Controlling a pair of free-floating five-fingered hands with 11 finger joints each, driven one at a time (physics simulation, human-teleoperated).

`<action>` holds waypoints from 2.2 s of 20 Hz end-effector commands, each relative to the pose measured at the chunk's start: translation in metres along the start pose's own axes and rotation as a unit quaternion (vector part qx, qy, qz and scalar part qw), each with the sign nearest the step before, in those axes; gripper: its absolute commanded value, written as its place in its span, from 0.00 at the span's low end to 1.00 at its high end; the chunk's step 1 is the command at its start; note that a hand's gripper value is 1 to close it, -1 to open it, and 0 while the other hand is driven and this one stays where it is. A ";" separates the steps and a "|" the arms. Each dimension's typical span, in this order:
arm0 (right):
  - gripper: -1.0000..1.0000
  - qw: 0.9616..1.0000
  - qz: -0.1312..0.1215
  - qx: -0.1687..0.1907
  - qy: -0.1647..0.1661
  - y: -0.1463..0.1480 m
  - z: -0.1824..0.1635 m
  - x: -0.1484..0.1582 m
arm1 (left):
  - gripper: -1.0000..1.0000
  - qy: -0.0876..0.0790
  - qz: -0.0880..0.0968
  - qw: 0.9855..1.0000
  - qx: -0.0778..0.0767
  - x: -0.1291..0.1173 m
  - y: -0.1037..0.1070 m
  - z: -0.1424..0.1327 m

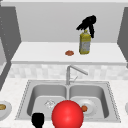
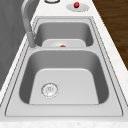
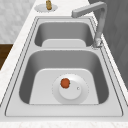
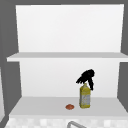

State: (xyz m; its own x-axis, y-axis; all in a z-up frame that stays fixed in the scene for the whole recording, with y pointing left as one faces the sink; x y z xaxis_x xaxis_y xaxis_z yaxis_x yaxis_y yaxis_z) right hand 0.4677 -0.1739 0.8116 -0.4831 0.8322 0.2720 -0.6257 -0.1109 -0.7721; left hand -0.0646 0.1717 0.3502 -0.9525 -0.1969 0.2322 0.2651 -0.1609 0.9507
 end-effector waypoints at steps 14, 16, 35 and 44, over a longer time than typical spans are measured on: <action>0.00 0.999 0.044 -0.003 0.031 -0.016 -0.015 -0.003 | 0.50 0.000 0.000 1.000 0.000 0.000 0.000 0.000; 0.00 0.999 0.042 -0.001 0.032 -0.019 -0.013 -0.003 | 0.50 0.000 0.000 1.000 0.000 0.000 0.000 0.000; 0.00 0.995 0.063 0.059 0.050 -0.044 -0.040 -0.041 | 0.50 0.000 0.000 1.000 0.000 0.000 0.000 0.000; 0.00 0.994 0.076 0.058 0.049 -0.040 -0.085 -0.074 | 0.50 0.000 0.000 1.000 0.000 0.000 0.000 0.000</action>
State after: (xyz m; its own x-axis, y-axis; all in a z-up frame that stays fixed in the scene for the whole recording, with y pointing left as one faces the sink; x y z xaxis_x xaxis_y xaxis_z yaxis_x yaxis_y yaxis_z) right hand 0.5700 -0.1838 0.7861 -0.4694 0.8717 0.1411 -0.6322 -0.2201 -0.7429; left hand -0.0646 0.1717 0.3502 -0.9525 -0.1969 0.2322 0.2651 -0.1609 0.9507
